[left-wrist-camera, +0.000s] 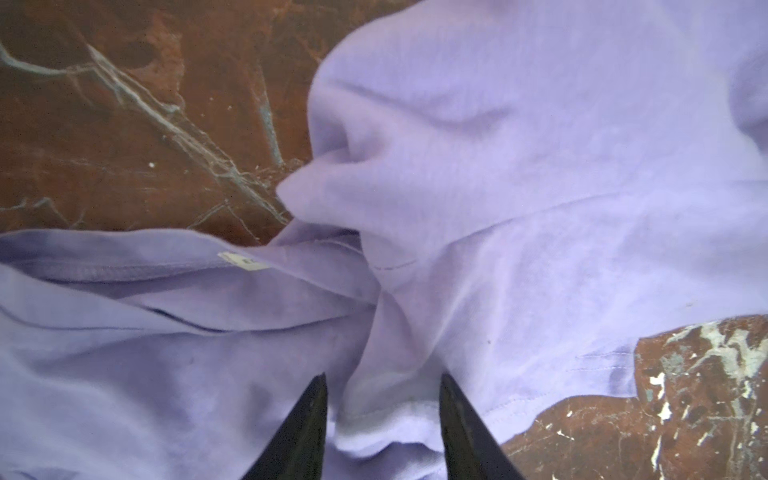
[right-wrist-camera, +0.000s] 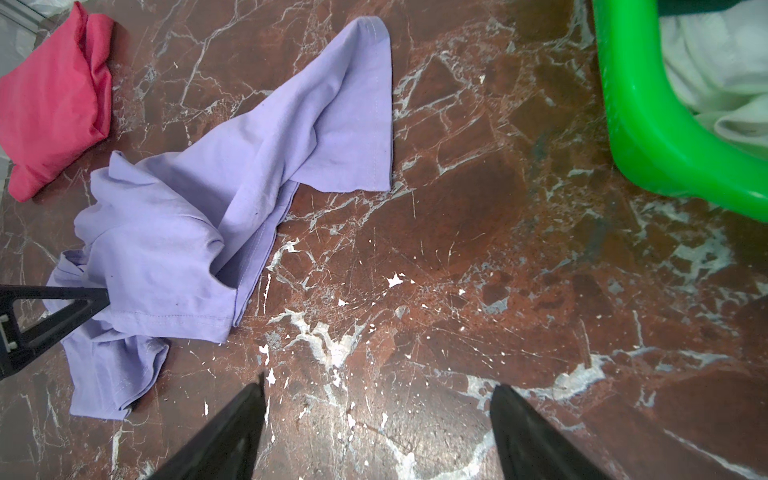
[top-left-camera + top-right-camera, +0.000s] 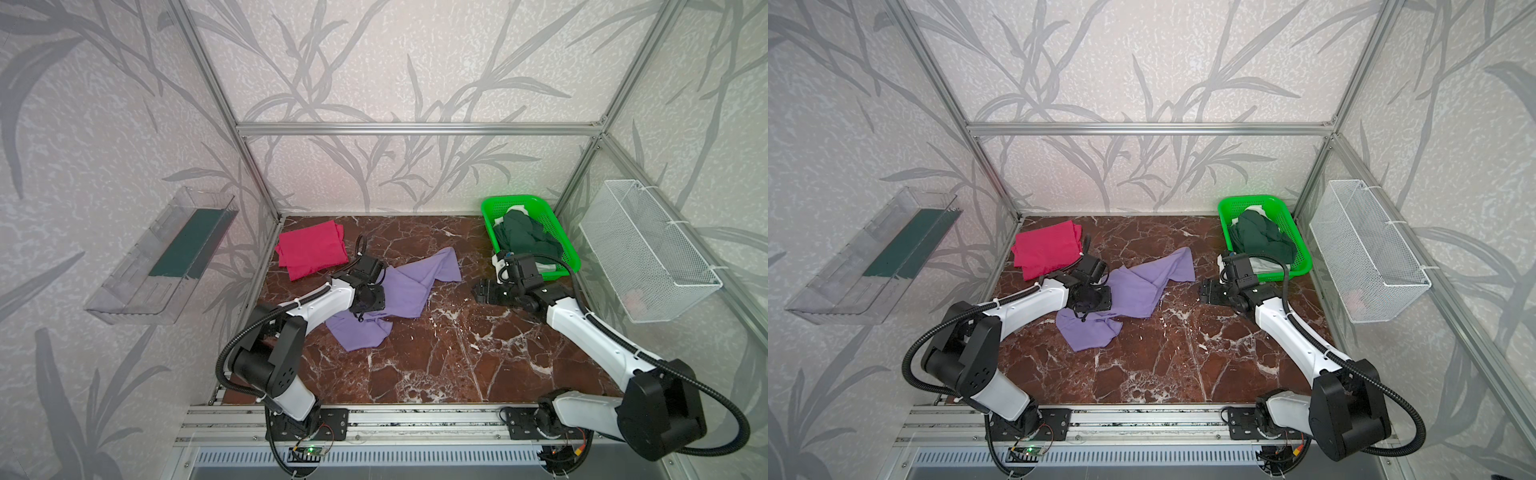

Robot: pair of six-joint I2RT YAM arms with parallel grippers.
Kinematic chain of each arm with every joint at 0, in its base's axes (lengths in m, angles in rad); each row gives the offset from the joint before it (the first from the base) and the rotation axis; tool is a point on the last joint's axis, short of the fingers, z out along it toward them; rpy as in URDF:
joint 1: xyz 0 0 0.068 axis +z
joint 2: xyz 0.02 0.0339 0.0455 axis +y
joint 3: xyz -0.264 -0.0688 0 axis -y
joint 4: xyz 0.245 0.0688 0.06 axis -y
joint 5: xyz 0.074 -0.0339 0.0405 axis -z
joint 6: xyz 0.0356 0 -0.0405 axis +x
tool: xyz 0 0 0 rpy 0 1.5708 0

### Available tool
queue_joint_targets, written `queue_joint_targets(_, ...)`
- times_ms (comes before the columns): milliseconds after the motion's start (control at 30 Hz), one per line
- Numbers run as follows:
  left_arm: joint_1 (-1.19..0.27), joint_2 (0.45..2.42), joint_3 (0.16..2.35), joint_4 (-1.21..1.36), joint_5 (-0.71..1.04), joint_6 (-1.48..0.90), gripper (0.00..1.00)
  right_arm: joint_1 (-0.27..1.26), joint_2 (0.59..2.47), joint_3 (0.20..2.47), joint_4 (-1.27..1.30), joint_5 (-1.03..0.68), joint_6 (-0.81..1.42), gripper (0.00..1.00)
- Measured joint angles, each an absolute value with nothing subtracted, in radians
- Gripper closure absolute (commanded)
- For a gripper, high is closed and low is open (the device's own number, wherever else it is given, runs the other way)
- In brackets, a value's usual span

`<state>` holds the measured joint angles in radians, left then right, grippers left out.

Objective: Fold and stack the t-shirts

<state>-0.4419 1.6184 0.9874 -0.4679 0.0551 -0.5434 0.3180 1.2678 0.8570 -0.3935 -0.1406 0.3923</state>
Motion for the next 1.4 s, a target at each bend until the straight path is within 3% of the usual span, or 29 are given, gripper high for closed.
queue_joint_targets(233, -0.442, 1.618, 0.986, -0.456, 0.077, -0.550, 1.00, 0.323, 1.271, 0.870, -0.393, -0.141, 0.392, 0.15)
queue_joint_targets(400, -0.442, 1.580, 0.987, -0.478, 0.084, -0.552, 1.00, 0.323, 1.303, 0.886, -0.387, -0.139, 0.390, 0.14)
queue_joint_targets(600, -0.442, 1.360, 1.102, -0.663, 0.050, -0.535, 1.00, 0.323, 1.450, 1.011, -0.378, -0.133, 0.365, 0.14)
queue_joint_targets(900, -0.411, 0.956, 1.279, -0.801, -0.272, -0.537, 1.00, 0.348, 1.586, 1.052, -0.338, -0.137, 0.342, 0.16)
queue_joint_targets(1033, -0.390, 0.912, 1.215, -0.826, -0.373, -0.572, 1.00, 0.360, 1.653, 1.056, -0.338, -0.141, 0.331, 0.18)
queue_joint_targets(1400, -0.376, 0.944, 1.149, -0.852, -0.383, -0.591, 1.00, 0.425, 1.864, 1.279, -0.333, -0.157, 0.302, 0.31)
